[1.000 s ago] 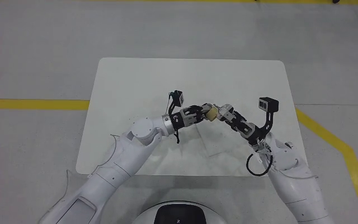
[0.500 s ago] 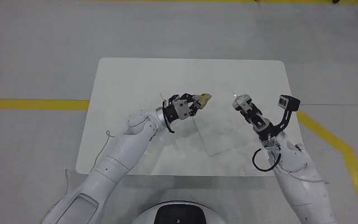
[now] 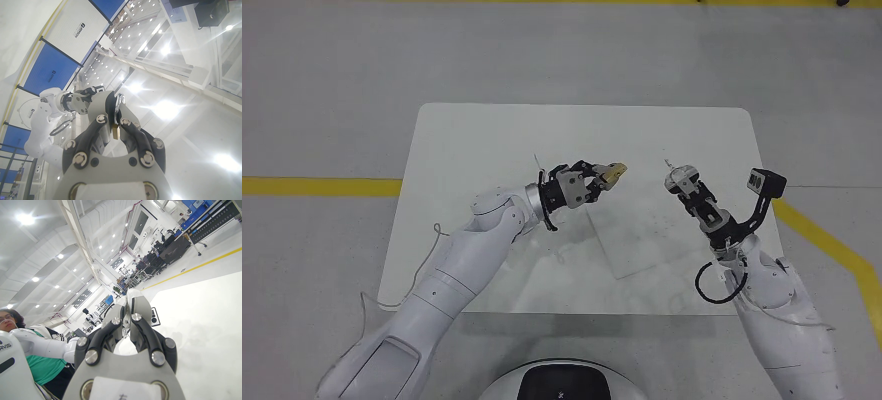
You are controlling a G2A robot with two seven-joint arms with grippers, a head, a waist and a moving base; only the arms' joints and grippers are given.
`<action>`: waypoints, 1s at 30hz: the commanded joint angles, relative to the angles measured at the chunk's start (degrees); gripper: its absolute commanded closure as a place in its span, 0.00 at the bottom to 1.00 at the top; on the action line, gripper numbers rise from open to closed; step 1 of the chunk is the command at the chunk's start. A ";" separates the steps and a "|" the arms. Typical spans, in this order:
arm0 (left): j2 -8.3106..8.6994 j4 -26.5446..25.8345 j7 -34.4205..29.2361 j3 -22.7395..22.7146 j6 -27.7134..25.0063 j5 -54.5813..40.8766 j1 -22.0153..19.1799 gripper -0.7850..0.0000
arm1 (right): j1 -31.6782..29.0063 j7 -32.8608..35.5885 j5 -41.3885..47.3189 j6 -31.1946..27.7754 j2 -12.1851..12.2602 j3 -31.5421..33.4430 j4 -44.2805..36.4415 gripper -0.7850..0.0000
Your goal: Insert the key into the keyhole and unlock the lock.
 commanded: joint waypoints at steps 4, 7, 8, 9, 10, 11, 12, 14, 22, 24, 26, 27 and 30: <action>0.00 0.00 0.00 0.00 0.00 0.00 0.00 1.00 | 0.00 0.00 0.00 0.00 0.00 0.00 0.00 1.00; 0.00 0.00 0.00 0.00 0.00 0.00 0.00 1.00 | 0.47 -0.11 -3.41 -2.11 0.14 1.51 -0.58 1.00; 0.00 0.00 0.00 0.00 0.00 0.00 0.00 1.00 | 0.82 0.35 -8.61 -3.93 0.37 3.30 -0.42 1.00; 0.00 0.00 0.00 0.00 0.00 0.00 0.00 1.00 | 1.02 0.05 -13.56 -5.94 0.53 4.89 -0.86 1.00; 0.00 0.00 0.00 0.00 0.00 0.00 0.00 1.00 | 1.02 -0.46 -17.13 -8.63 0.60 5.83 -1.44 1.00; 0.00 0.00 0.00 0.00 0.00 0.00 0.00 1.00 | 1.19 -1.12 -20.43 -11.00 0.65 6.86 -1.52 1.00; 0.00 0.00 0.00 0.00 0.00 0.00 0.00 1.00 | 1.53 -1.80 -23.96 -12.89 0.70 7.90 -1.60 1.00; 0.00 0.00 0.00 0.00 0.00 0.00 0.00 1.00 | 2.54 -3.71 -31.22 -16.59 0.67 9.41 -2.43 1.00; 0.00 0.00 0.00 0.00 0.00 0.00 0.00 1.00 | 2.83 -22.35 -78.49 -15.32 0.68 10.03 -12.51 1.00; 0.00 0.00 0.00 0.00 0.00 0.00 0.00 1.00 | 1.35 -29.57 -82.08 -13.77 0.53 9.67 -11.21 1.00; 0.00 0.00 0.00 0.00 0.00 0.00 0.00 1.00 | 1.35 -29.57 -82.08 -13.77 0.53 9.67 -11.21 1.00; 0.00 0.00 0.00 0.00 0.00 0.00 0.00 1.00 | 1.35 -29.57 -82.08 -13.77 0.53 9.67 -11.21 1.00; 0.00 0.00 0.00 0.00 0.00 0.00 0.00 1.00 | 1.35 -29.57 -82.08 -13.77 0.53 9.67 -11.21 1.00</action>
